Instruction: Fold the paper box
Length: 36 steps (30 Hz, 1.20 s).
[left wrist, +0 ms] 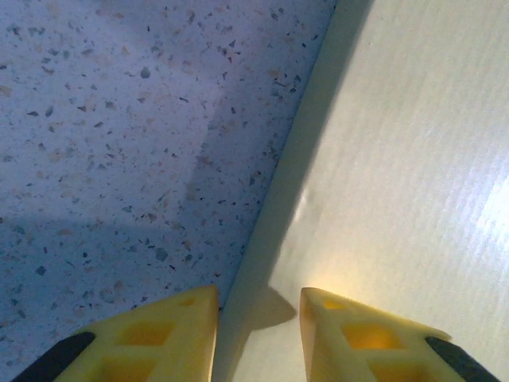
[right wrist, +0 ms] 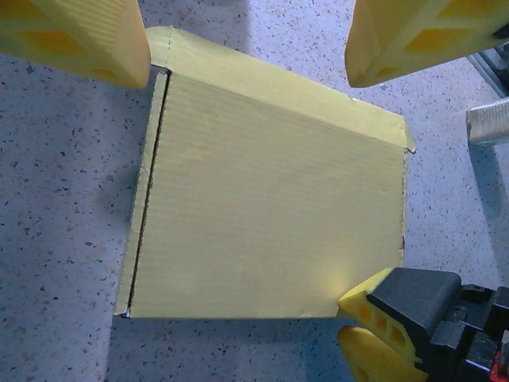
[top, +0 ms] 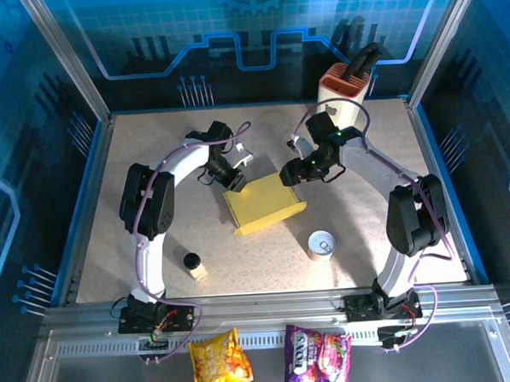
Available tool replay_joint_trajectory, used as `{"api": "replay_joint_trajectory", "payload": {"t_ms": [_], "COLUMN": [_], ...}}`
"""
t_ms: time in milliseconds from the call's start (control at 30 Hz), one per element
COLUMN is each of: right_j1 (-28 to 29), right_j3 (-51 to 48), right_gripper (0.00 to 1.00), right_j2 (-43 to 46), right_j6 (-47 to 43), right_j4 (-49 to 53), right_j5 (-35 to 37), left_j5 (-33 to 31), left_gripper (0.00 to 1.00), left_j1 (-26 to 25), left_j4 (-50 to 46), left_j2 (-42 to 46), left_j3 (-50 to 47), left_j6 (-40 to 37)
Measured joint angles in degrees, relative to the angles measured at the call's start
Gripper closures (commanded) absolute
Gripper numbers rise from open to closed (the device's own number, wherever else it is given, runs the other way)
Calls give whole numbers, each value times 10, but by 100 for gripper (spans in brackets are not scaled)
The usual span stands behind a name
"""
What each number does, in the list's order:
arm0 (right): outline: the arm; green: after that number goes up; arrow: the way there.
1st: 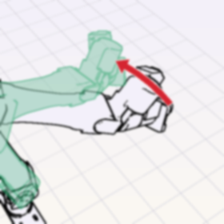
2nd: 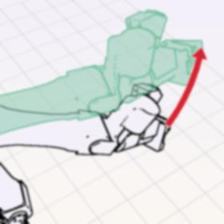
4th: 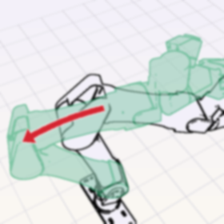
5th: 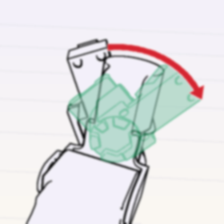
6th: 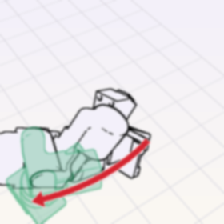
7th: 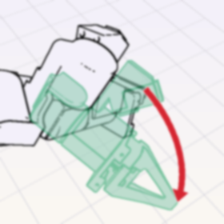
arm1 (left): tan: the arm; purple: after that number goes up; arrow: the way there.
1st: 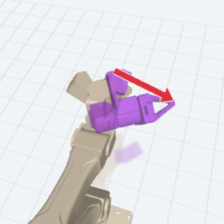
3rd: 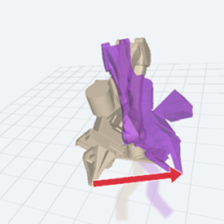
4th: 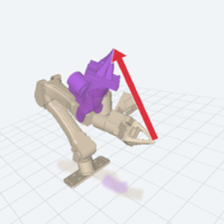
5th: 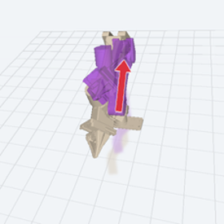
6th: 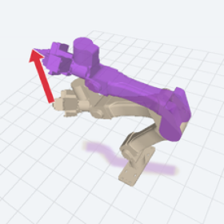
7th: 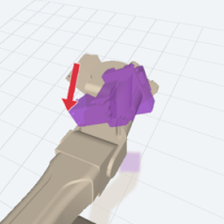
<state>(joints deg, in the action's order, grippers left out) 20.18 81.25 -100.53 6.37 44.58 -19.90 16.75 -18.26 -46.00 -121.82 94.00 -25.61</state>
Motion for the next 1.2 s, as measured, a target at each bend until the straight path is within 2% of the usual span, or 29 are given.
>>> {"api": "replay_joint_trajectory", "payload": {"t_ms": [167,700,867,1067,1200], "right_j1": [0,0,2,17,53], "right_j3": [1,0,-27,-83,-136], "right_gripper": [33,33,33,27,15], "right_j2": [0,0,33,92,126], "right_j6": [0,-21,-49,-121,-251], "right_j4": [0,-3,-35,-101,-132], "right_j5": [0,4,5,-4,-25], "left_j5": [-2,-17,-20,-20,-20], "left_gripper": [74,81,82,83,83], "left_j1": [5,6,6,7,7], "left_j4": [0,-3,-2,-2,-2], "left_j2": [14,12,5,5,5], "left_j3": [-2,-7,-7,-7,-7], "left_j6": [0,-3,-3,-3,-3]}}
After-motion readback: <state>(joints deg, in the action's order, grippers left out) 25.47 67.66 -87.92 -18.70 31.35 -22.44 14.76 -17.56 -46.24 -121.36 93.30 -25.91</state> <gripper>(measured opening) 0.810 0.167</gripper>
